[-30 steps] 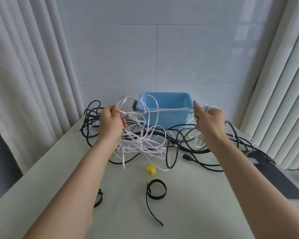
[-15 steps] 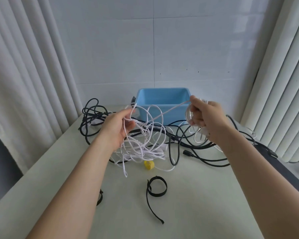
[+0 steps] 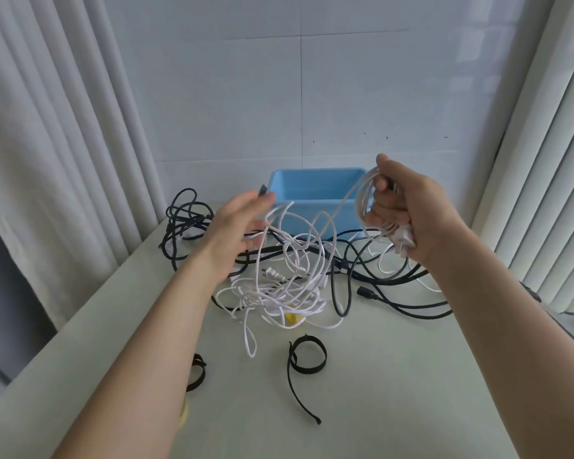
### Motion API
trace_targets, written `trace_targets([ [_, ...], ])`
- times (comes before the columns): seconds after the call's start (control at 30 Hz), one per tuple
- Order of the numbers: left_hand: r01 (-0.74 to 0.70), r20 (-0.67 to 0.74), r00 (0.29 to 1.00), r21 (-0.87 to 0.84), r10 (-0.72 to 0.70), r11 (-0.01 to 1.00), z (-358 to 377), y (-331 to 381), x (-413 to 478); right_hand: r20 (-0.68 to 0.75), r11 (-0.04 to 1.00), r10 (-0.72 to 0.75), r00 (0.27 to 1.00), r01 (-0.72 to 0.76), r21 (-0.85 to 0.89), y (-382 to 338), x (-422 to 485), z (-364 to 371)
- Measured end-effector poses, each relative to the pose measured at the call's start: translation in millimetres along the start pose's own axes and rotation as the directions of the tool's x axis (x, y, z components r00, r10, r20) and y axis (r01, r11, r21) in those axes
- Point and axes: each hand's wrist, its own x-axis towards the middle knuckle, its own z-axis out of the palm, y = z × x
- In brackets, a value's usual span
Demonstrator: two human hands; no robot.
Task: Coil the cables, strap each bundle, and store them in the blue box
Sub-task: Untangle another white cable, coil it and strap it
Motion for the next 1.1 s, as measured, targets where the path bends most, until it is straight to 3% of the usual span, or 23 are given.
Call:
trace_targets([
  [0.1,0.006,0.301,0.947,0.33,-0.111,0.944,-0.2,-8.2,-4.4,-0.044,1.0,-0.017,0.999,0.017,0.016,0.8,-0.6,1.7],
  [0.17,0.034,0.36,0.912,0.409,-0.196,0.912,6.0,-18.5,-7.7,-0.072,0.999,-0.029,0.997,0.031,0.035,1.1,0.2,1.8],
  [0.3,0.064,0.388,0.897,0.356,-0.21,0.932,10.8,-34.3,-4.1,-0.163,0.995,-0.063,0.985,0.075,0.069,0.7,5.2,-3.3],
  [0.47,0.018,0.316,0.937,0.384,-0.15,0.923,9.7,-36.8,-1.9,-0.311,0.99,-0.137,0.94,0.144,-0.001,5.8,11.5,-12.7],
  [0.57,0.018,0.349,0.925,0.361,-0.152,0.933,11.9,-36.3,-4.3,-0.289,0.991,-0.132,0.948,0.134,-0.013,7.5,12.6,-15.7],
  [0.7,0.095,0.409,0.904,0.09,-0.124,0.991,23.2,-36.5,-10.3,-0.236,0.994,-0.106,0.966,0.11,0.001,5.9,14.8,-22.1],
  [0.77,0.101,0.348,0.932,0.025,-0.104,0.995,26.7,-33.3,-10.7,-0.203,0.995,-0.057,0.978,0.072,0.065,4.2,15.8,-27.8],
  [0.83,0.087,0.188,0.979,-0.029,-0.08,0.996,25.3,-32.0,-6.5,-0.117,0.98,0.045,0.992,-0.021,0.197,1.8,16.3,-33.4],
  [0.93,0.075,0.032,0.997,-0.148,-0.071,0.986,17.9,-35.9,2.6,0.137,0.821,0.189,0.972,-0.234,0.521,-0.1,15.1,-40.4],
  [1.0,0.068,-0.005,0.998,-0.189,-0.07,0.98,14.5,-39.8,5.7,0.242,0.673,0.188,0.952,-0.304,0.675,0.9,14.5,-43.3],
  [1.1,0.056,0.001,0.998,-0.192,-0.057,0.98,14.6,-42.7,8.1,0.137,0.529,0.135,0.981,-0.189,0.827,2.3,15.2,-41.6],
])
